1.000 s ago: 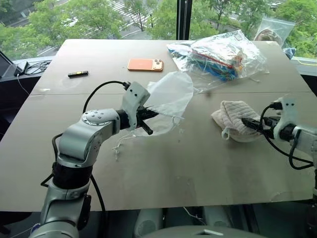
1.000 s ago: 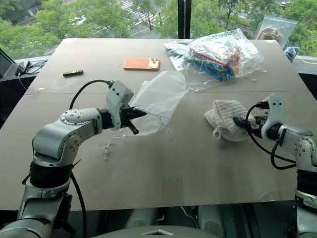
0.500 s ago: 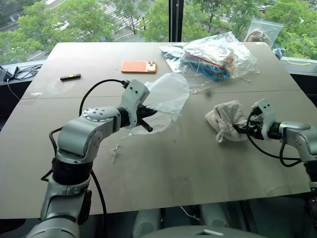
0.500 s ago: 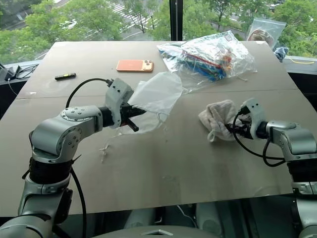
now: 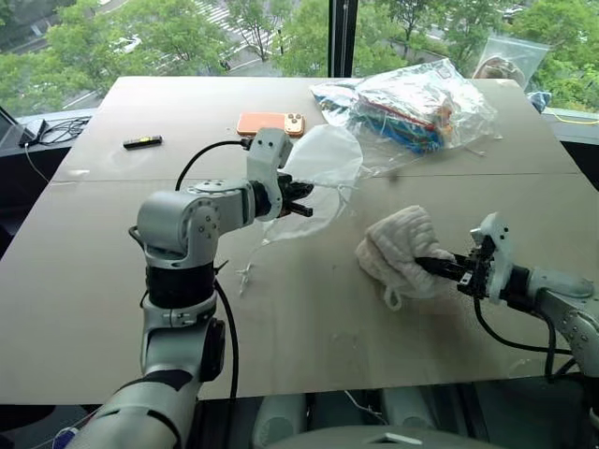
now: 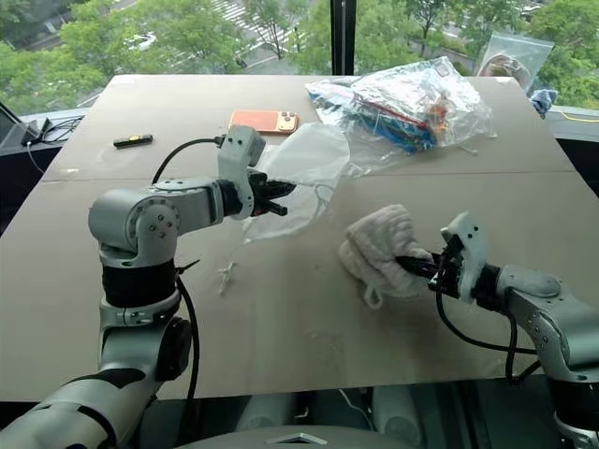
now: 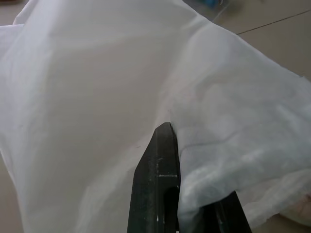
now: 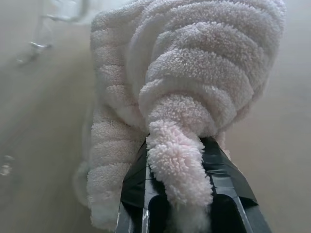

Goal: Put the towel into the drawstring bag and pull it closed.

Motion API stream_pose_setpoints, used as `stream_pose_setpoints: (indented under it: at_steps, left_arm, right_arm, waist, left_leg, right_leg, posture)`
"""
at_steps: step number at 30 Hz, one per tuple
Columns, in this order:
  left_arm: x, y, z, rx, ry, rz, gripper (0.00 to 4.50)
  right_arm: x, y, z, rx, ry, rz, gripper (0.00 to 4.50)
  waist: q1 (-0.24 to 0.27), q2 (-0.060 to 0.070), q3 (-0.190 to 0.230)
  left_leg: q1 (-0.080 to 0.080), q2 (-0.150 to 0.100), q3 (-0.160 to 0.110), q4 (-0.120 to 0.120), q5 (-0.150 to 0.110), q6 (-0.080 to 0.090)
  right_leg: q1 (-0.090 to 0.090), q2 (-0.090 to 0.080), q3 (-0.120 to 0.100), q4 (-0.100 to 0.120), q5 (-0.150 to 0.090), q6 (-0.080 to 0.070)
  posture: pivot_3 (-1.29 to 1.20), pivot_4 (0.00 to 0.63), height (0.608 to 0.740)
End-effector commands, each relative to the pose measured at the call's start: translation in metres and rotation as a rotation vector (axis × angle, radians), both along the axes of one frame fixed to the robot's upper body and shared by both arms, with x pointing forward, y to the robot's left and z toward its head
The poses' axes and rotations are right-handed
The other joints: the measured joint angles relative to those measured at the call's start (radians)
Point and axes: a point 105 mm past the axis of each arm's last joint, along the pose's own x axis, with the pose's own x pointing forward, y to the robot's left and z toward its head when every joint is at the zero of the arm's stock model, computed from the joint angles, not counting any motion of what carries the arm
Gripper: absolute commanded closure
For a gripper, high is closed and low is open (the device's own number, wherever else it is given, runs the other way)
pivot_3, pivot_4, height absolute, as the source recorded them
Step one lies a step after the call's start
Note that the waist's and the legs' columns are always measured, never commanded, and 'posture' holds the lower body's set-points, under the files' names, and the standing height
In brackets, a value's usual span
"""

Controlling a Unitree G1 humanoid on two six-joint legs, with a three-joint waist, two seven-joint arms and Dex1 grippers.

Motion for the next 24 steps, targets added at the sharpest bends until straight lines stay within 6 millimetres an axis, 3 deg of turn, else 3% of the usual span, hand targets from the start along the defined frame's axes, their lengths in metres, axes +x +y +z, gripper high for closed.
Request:
stream_pose_setpoints:
  at_steps: [1, 3, 8, 13, 17, 21, 24]
  left_arm:
    - [0.002, -0.015, 0.008, 0.024, -0.030, -0.046, 4.50]
    - [0.003, -0.021, 0.008, 0.032, -0.032, -0.069, 4.50]
    - [0.005, -0.039, 0.014, 0.028, -0.038, -0.137, 4.50]
    - [0.002, -0.050, 0.019, 0.049, -0.066, -0.182, 4.50]
    - [-0.005, -0.051, 0.017, 0.091, -0.085, -0.219, 4.50]
    - [-0.014, -0.045, 0.011, 0.119, -0.074, -0.265, 4.50]
    - [-0.015, -0.039, 0.008, 0.130, -0.068, -0.263, 4.50]
  right_arm:
    - [-0.023, 0.037, 0.023, 0.048, -0.098, 0.143, 4.49]
    - [-0.019, 0.051, 0.024, 0.036, -0.132, 0.146, 4.49]
    - [0.016, 0.080, 0.007, -0.101, -0.192, 0.122, 4.49]
    - [0.024, 0.096, 0.004, -0.129, -0.219, 0.158, 4.49]
    - [0.038, 0.092, 0.000, -0.137, -0.176, 0.069, 4.49]
    - [0.060, 0.083, 0.009, 0.047, -0.035, -0.127, 4.49]
    - [0.060, 0.080, 0.011, 0.139, 0.047, -0.168, 4.49]
  waist:
    - [0.004, 0.000, 0.000]
    - [0.006, 0.000, 0.000]
    - [0.005, 0.000, 0.000]
    - [0.010, 0.001, 0.001]
    - [0.008, 0.001, 0.001]
    - [0.004, 0.002, 0.001]
    - [0.007, 0.003, 0.002]
  left_leg:
    - [0.000, 0.000, -0.001, 0.000, 0.000, 0.000]
    - [0.000, 0.000, -0.002, 0.000, 0.000, 0.000]
    - [0.001, -0.002, 0.000, 0.000, 0.000, 0.000]
    - [-0.002, -0.002, -0.002, 0.001, 0.000, 0.000]
    - [-0.003, -0.002, -0.002, 0.000, 0.000, -0.001]
    - [-0.002, -0.002, -0.003, -0.001, 0.000, -0.001]
    - [-0.002, -0.002, -0.004, -0.001, 0.000, -0.001]
  right_leg:
    - [0.000, 0.000, -0.001, 0.000, 0.000, 0.000]
    - [0.000, 0.000, -0.002, 0.000, 0.000, 0.000]
    - [0.000, 0.000, -0.003, 0.000, 0.000, 0.000]
    - [-0.001, 0.000, -0.003, 0.000, 0.000, 0.000]
    - [-0.001, -0.001, -0.003, -0.002, 0.000, 0.000]
    - [-0.001, -0.001, -0.002, 0.000, 0.000, 0.000]
    - [-0.001, -0.001, -0.003, 0.000, 0.000, 0.000]
  posture:
    - [0.00, 0.150, 0.740]
    - [0.00, 0.150, 0.740]
    - [0.00, 0.150, 0.740]
    - [0.00, 0.150, 0.740]
    - [0.00, 0.150, 0.740]
    - [0.00, 0.150, 0.740]
    - [0.00, 0.150, 0.740]
